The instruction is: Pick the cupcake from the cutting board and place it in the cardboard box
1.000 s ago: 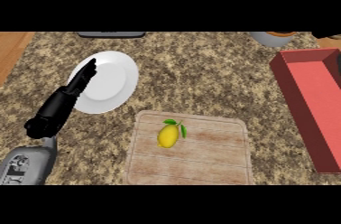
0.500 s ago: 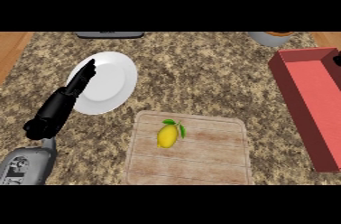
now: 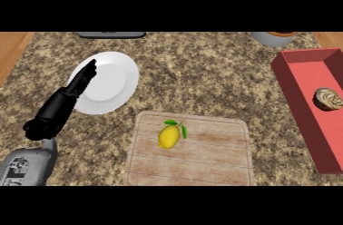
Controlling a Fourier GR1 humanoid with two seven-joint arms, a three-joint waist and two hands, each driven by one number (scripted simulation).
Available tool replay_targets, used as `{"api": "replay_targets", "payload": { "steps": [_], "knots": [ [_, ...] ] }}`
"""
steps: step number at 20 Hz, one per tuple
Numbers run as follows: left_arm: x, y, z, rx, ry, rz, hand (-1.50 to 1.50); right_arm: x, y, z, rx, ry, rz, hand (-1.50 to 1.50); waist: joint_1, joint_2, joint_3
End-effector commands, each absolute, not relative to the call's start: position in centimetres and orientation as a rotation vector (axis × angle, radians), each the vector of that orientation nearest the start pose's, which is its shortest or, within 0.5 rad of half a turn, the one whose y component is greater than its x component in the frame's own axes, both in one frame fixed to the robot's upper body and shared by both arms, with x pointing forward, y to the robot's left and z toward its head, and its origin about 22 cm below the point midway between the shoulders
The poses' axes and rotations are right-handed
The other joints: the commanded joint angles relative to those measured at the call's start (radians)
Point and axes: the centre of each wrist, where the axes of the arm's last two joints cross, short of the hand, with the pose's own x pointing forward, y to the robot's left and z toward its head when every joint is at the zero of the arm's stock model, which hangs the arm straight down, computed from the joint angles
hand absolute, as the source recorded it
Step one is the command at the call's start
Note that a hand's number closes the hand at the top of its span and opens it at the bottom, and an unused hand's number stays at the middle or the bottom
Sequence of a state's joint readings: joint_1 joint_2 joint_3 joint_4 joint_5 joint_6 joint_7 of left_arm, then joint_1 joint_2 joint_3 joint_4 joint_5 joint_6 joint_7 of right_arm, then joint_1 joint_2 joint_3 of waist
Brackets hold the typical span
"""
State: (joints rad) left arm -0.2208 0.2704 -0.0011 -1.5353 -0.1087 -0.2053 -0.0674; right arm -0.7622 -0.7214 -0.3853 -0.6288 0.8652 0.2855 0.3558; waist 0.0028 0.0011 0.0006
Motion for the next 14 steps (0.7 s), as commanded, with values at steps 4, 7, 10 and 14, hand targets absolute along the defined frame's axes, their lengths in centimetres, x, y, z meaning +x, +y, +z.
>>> {"api": "replay_targets", "payload": {
  "steps": [4, 7, 10, 14],
  "knots": [
    [29.3, 26.7, 6.6, 0.100, -1.726, -0.523, 0.00, 36.3, -47.1, 18.8, -1.062, -1.124, 0.313, -1.50, -0.015, -0.006, 0.001],
    [29.1, 27.1, 6.3, 0.104, -1.736, -0.498, 0.00, 36.2, -47.4, 18.7, -0.958, -1.372, -0.080, -1.50, -0.027, -0.007, 0.005],
    [29.2, 27.2, 6.6, 0.113, -1.737, -0.501, 0.00, 35.5, -48.3, 19.3, -0.871, -1.466, -0.369, -1.50, -0.029, -0.007, 0.004],
    [29.4, 26.9, 6.4, 0.115, -1.742, -0.517, 0.00, 32.0, -51.5, 16.3, -0.881, -1.452, -0.566, -1.50, -0.024, -0.002, 0.001]
  ]
}}
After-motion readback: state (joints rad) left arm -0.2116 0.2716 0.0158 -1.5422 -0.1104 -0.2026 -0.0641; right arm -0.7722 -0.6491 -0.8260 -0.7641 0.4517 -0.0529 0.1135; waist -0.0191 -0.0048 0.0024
